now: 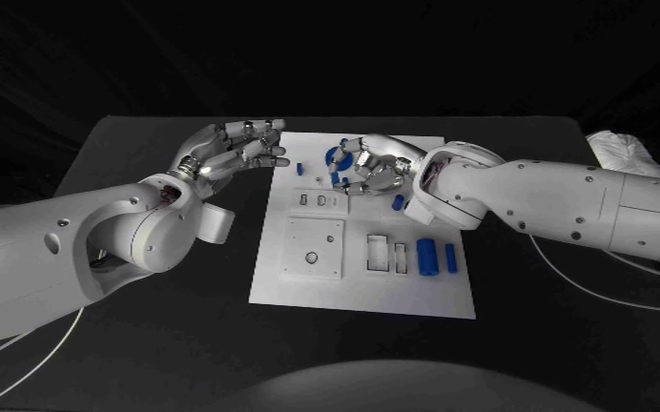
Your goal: Assemble the parts on the task board
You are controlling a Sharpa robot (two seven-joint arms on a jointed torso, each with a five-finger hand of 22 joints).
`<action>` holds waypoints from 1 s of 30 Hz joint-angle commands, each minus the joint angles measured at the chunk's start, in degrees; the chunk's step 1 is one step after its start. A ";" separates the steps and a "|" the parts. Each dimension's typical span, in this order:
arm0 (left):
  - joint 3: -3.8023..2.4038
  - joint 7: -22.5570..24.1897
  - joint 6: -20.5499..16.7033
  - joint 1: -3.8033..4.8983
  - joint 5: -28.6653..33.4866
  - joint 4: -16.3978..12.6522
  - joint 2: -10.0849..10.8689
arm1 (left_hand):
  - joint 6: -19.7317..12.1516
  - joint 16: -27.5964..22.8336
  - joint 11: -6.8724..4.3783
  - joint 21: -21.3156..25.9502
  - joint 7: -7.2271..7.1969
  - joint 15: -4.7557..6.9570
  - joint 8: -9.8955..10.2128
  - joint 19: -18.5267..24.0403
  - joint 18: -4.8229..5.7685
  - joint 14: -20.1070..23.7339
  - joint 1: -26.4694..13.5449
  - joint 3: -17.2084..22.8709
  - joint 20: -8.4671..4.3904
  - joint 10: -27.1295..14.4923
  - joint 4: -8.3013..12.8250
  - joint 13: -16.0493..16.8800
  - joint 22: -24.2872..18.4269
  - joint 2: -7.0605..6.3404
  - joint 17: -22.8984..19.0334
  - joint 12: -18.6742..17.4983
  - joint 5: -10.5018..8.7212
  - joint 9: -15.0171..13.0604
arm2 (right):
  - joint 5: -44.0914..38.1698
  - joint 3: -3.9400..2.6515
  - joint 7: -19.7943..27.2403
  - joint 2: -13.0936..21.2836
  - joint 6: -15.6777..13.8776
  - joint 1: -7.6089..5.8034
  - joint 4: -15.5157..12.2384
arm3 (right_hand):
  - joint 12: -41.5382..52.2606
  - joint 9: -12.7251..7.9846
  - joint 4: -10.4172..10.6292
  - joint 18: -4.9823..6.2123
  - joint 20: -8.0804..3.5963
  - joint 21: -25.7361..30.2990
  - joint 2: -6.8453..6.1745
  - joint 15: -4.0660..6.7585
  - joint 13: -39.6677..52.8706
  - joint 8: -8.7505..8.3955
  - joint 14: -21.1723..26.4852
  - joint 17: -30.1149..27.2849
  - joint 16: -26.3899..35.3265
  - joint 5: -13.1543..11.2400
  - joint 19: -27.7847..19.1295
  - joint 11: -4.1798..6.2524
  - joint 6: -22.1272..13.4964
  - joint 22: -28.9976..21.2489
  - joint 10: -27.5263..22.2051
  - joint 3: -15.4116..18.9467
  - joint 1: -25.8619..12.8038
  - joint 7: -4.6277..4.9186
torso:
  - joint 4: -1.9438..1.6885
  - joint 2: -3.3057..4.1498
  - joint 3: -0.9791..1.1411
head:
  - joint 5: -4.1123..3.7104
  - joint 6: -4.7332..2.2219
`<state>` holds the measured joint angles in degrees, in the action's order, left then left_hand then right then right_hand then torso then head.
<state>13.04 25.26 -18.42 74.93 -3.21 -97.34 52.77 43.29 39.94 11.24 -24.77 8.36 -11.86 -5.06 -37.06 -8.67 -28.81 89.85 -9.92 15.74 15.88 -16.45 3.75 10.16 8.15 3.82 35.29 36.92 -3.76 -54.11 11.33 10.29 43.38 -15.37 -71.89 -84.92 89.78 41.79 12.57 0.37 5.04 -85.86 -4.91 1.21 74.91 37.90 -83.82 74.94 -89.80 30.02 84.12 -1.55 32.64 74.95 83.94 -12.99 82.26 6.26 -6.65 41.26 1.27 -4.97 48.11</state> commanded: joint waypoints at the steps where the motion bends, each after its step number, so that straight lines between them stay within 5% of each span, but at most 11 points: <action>1: -0.03 0.30 0.99 0.02 -0.29 0.09 -0.25 | -0.16 0.17 0.23 0.33 0.24 -0.28 -0.32 0.44 0.59 0.29 0.55 0.45 0.07 -0.13 -0.02 -0.06 -0.09 -0.12 -0.09 0.39 0.34 -0.02 | -3.92 0.00 -2.12 -0.53 1.52 0.49 0.38 | 0.22 -0.05 -0.28 1.13 0.37 0.33 0.35 -0.41 15.09 -0.10 -6.18 15.06 -0.20 -0.20 0.83 -0.37 0.34 13.02 6.06 -0.19 -0.15 0.23 | -0.06 0.07 0.09 | 0.14 0.00; 30: -0.03 0.03 1.23 0.01 -0.29 0.22 -0.48 | -0.19 0.17 0.23 0.33 0.24 -0.29 -0.32 0.45 0.59 0.30 0.56 0.47 0.07 -0.14 -0.03 -0.06 -0.10 -0.12 -0.09 0.40 0.35 -0.02 | -6.63 -0.01 -4.44 -3.09 3.05 2.53 3.65 | 0.22 -0.86 -0.77 1.45 0.74 1.30 0.17 -0.74 15.09 -0.57 -6.18 15.06 -0.20 -1.11 -0.24 -0.66 0.81 12.60 6.06 -0.20 -0.64 0.45 | 0.01 0.04 0.03 | 1.23 0.98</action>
<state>13.05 25.08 -18.23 74.92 -3.23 -96.99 52.42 43.29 39.94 11.24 -24.63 8.36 -11.86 -5.06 -37.05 -8.46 -28.81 89.85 -9.78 15.74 15.88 -16.59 3.75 10.12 8.15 3.83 35.29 36.93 -3.76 -59.60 11.33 6.35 40.39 -13.55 -69.46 -81.34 89.78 40.98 12.09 1.26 5.25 -84.84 -4.74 1.02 74.90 37.57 -84.03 74.92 -89.80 29.24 83.91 -1.84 33.04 74.93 84.04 -13.15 82.10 6.67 -6.67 41.33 1.32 -3.80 49.07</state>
